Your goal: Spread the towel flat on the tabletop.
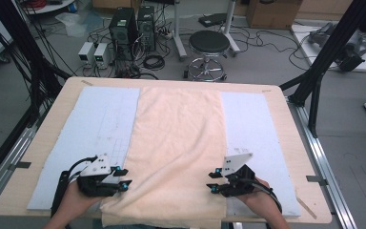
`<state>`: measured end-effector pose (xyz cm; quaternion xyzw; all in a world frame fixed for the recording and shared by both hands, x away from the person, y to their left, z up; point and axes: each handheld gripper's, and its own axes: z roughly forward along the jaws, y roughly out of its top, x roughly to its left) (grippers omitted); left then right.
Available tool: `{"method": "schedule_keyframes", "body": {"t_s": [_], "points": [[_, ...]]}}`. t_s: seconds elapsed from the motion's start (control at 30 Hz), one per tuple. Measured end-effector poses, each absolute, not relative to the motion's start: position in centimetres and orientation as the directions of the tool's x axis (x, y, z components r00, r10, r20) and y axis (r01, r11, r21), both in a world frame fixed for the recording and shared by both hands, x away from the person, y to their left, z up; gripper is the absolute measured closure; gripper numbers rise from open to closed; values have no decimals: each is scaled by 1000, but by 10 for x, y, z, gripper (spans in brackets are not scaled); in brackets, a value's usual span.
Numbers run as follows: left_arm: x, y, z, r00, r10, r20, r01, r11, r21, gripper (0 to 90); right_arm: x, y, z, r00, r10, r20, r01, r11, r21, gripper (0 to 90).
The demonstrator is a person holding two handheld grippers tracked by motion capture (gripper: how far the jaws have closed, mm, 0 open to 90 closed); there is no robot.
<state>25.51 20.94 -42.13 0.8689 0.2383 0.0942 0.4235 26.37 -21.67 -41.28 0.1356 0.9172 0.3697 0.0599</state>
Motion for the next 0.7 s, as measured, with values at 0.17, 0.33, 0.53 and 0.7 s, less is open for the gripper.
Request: {"method": "schedule_keyframes", "body": {"t_s": [0.17,0.33,0.53,0.7], "points": [[273,201,-438,865,500,-43,369,-576,730,667,279,-217,-433,-948,316,37,262,710,654,625],[274,199,-436,847,531,-38,388,-567,726,857,284,-218,-433,-949,307,72,277,702,656,870],[294,208,-412,748,663,22,375,-450,811,864,298,-215,-412,-931,365,-15,254,675,693,871],[327,205,-405,660,749,49,386,-395,834,839,332,-215,-395,-877,475,-75,277,627,728,832]]}}
